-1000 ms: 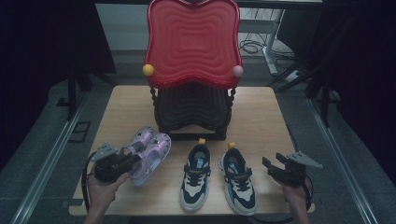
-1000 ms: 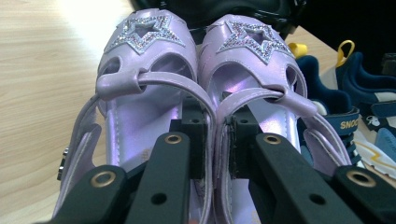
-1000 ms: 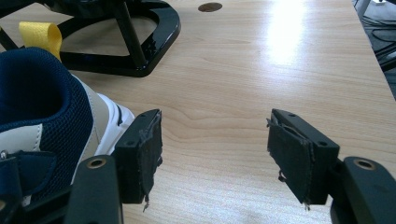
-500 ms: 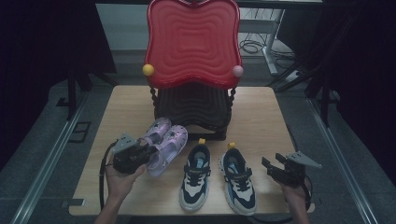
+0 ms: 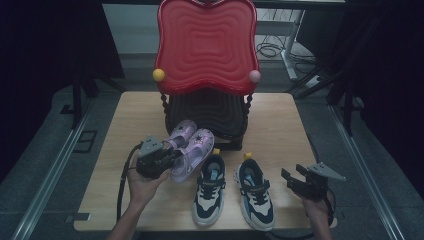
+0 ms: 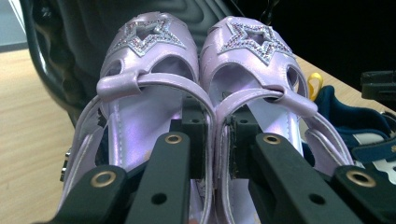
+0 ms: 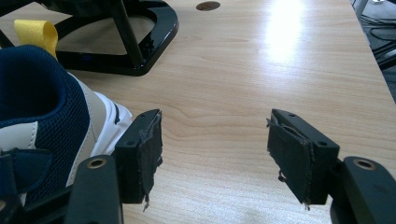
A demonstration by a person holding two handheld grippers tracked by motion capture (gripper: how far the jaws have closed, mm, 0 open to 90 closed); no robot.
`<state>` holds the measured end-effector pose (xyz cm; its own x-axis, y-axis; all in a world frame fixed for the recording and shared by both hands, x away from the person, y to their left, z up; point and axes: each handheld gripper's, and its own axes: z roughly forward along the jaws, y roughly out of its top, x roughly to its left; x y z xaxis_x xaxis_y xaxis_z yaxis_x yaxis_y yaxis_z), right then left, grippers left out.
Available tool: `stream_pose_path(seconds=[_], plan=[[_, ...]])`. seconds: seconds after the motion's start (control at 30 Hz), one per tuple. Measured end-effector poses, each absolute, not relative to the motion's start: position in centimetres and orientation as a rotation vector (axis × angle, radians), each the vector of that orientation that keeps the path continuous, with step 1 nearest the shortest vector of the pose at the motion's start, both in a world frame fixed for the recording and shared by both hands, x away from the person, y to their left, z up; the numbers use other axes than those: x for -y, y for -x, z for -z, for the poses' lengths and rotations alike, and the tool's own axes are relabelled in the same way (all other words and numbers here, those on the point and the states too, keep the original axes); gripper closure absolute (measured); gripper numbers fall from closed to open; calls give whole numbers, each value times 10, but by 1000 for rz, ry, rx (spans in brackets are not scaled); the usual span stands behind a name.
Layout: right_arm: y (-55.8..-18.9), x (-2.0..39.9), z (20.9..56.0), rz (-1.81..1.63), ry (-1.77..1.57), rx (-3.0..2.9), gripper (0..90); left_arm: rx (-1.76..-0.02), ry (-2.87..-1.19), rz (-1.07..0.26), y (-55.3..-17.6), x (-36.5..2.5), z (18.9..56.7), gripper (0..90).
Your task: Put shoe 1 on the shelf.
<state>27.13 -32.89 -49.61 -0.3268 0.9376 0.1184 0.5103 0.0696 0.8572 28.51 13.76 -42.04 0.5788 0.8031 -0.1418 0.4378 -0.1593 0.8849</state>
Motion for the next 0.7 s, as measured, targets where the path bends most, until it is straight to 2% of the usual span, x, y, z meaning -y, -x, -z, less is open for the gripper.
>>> stream_pose_path(seconds=[0.7], plan=[[-272, 329, 498, -1185, -1433, -1879, 355, -1003, -1765, -542, -321, -101, 412, 807]])
